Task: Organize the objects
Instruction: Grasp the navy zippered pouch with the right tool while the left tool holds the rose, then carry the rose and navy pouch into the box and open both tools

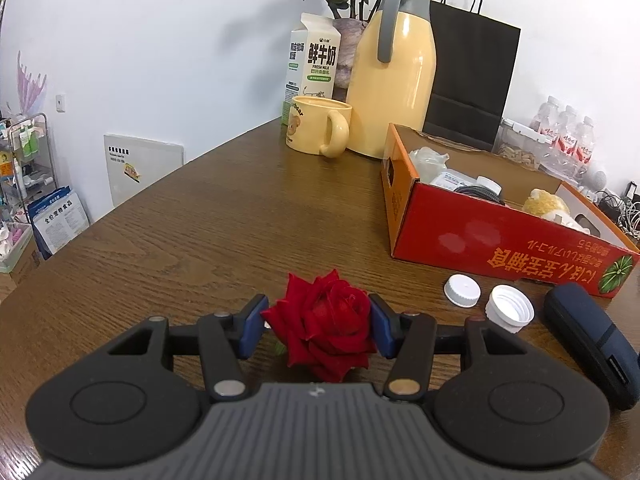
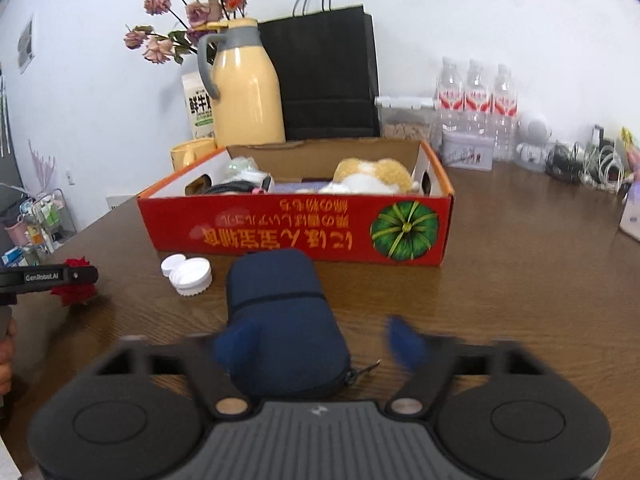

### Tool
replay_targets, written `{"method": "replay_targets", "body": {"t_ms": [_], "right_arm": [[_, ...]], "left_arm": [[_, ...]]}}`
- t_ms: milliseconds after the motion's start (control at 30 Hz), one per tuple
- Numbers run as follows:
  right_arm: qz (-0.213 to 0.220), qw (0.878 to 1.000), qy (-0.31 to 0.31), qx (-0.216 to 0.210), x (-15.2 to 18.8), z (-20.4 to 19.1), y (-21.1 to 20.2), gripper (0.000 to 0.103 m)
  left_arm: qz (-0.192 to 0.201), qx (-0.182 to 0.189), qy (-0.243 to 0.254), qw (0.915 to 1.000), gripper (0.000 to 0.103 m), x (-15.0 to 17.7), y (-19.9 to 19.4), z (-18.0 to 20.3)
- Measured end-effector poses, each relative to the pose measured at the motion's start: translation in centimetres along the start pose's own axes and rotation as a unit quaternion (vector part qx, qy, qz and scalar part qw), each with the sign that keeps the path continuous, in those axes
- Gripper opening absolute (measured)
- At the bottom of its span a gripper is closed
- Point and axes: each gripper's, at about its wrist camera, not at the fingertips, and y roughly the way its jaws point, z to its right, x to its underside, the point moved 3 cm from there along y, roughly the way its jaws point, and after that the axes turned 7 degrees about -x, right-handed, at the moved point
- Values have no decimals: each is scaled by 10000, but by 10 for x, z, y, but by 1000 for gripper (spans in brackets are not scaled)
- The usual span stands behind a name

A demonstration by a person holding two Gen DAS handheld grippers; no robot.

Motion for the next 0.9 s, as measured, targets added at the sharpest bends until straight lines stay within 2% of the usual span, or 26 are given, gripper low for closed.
{"method": "replay_targets", "body": {"t_ms": [233,367,567,600,667,733,767,900], "right_arm": [[-223,9982,-540,-170,-2,-14,9,100],[-433,9958,-759,-256,-4,-22,30,101],[-634,9949,-729,-273,-8,-22,55,100],[-655,9948,-726,-301,-8,-23,56,98],[-739,9940,-719,-370,-6,-23,59,87],[-769,9938,-686,-418,-4,-23,60,80],[-749,9942,-655,-407,-4,-22,60,69],[-622,9955,-578,-425,-5,-21,55,64]], "left_arm": [[-5,124,2,9999,55,1,-1,0],[-38,273,74,9996,55,2,-1,2],[-74,417,118,9990,55,3,-2,3],[-80,432,121,9990,55,3,-2,3],[-92,449,119,9989,55,4,-1,3],[-95,480,118,9987,55,4,-2,3],[-97,487,120,9987,55,4,-2,3],[-128,489,115,9987,55,4,-1,3]]}}
